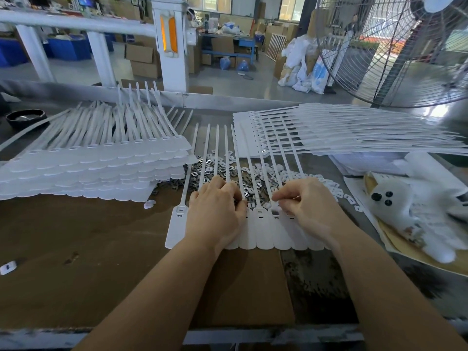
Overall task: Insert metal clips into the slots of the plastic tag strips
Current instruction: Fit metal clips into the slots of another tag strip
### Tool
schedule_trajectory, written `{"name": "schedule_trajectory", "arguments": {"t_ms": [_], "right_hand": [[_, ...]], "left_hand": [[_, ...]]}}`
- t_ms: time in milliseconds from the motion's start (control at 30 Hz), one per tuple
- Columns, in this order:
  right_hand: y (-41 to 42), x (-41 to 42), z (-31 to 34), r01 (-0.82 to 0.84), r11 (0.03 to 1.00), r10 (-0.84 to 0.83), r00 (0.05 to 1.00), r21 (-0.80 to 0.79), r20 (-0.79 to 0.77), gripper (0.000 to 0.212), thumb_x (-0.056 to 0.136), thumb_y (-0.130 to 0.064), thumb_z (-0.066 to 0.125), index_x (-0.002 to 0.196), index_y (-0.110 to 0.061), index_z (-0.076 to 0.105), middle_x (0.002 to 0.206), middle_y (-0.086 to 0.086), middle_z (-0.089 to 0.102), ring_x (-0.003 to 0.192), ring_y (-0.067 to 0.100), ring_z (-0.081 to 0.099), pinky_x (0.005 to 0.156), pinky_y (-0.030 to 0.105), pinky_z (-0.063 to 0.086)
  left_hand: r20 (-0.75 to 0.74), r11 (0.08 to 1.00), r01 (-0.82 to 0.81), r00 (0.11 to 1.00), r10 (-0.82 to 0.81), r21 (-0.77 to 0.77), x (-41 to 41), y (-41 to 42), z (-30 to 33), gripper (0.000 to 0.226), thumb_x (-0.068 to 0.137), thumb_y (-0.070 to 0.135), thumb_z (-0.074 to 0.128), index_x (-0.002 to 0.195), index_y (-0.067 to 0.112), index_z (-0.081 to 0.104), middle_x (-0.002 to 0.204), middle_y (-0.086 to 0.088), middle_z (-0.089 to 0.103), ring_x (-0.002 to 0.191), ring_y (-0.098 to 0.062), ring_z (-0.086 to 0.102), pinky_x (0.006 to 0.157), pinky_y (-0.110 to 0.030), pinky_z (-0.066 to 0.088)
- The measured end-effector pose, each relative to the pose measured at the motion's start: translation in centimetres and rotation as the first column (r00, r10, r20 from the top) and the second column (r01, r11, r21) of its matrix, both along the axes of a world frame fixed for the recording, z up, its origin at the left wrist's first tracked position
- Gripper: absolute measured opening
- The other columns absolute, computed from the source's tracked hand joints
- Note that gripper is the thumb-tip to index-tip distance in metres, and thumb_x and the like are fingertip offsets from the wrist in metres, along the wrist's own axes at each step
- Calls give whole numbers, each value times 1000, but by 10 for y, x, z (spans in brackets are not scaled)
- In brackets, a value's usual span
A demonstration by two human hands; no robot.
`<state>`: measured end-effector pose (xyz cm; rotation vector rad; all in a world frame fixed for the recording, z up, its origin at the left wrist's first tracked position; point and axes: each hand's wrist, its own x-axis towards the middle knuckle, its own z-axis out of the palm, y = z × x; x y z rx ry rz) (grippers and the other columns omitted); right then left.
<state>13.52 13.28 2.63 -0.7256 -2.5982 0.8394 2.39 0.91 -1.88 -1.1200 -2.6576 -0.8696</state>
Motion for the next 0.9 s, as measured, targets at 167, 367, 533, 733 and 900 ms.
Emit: {"name": "schedule_trajectory", "arguments": {"t_ms": [167,367,533,733,900], "right_hand": [[0,0,2,1,999,-1,1000,37,-1,14,87,-5,61,90,-13,72,82,-4,66,75,7,61,75,20,49],[-2,0,4,-15,999,14,999,33,31,10,85,-9,65,88,-12,73,83,-5,66,81,9,63,79,21,48],[-2,-1,0,26,999,-23,997,-29,77,12,85,-11,64,90,-12,75,83,-7,64,76,1,56,65,11,40],[-1,-7,5,123,975,-100,987,-186,126,13,82,-5,65,76,-12,73,78,-2,64,72,2,55,56,13,38],[2,-10,15,193,932,-127,967,-308,221,7,83,-5,66,80,-9,72,76,-1,62,68,6,51,53,18,35]], "left_hand": [[5,1000,1,1000,-1,3,0,0,0,23,92,40,49,106,25,60,102,7,46,107,-17,46,93,-33,32],[4,1000,-1,1000,1,-3,0,0,0,22,91,40,49,105,25,60,101,6,46,106,-17,46,91,-34,32],[-8,1000,8,1000,-8,-3,1,-1,1,22,92,40,49,105,25,60,95,9,39,105,-17,46,90,-32,31],[-12,1000,7,1000,-7,-4,1,-1,0,22,92,40,49,104,25,60,95,9,39,106,-17,46,89,-32,31],[-9,1000,11,1000,-11,0,0,0,1,21,91,39,49,104,25,60,96,9,40,105,-17,46,90,-33,32]]}}
